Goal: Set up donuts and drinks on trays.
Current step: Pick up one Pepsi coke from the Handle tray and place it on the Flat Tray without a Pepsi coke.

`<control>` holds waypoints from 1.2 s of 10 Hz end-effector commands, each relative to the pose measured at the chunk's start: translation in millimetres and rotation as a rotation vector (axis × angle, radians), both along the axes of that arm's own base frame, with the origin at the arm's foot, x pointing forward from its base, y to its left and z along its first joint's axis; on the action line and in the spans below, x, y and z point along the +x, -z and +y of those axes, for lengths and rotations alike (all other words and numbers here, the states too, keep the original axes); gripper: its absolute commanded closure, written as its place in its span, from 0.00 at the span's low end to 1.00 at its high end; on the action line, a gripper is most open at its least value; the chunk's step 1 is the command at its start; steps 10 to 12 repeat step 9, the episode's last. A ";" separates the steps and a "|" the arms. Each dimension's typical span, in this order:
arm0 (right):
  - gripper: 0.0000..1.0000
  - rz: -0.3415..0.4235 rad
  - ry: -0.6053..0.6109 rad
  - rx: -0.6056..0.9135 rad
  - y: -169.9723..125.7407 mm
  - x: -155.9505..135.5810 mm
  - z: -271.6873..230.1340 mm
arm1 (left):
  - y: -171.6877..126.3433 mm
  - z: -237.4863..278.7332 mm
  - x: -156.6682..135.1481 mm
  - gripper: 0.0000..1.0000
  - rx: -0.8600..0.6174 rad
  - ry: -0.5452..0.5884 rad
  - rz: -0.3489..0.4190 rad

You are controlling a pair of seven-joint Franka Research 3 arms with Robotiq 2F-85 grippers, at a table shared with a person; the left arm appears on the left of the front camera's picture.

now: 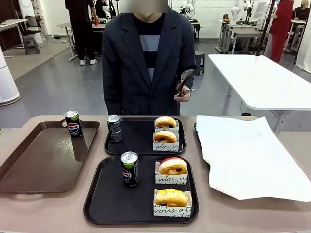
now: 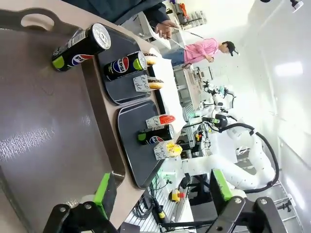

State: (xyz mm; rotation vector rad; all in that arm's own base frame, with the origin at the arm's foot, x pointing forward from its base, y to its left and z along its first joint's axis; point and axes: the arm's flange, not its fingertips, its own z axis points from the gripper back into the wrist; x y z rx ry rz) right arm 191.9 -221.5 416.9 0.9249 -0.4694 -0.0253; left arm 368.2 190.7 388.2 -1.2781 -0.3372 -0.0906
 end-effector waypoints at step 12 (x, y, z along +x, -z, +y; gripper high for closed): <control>0.00 -0.030 0.002 0.021 0.9 2.3 0.6 | -3.3 -3.1 3.2 0.00 0.001 0.009 0.001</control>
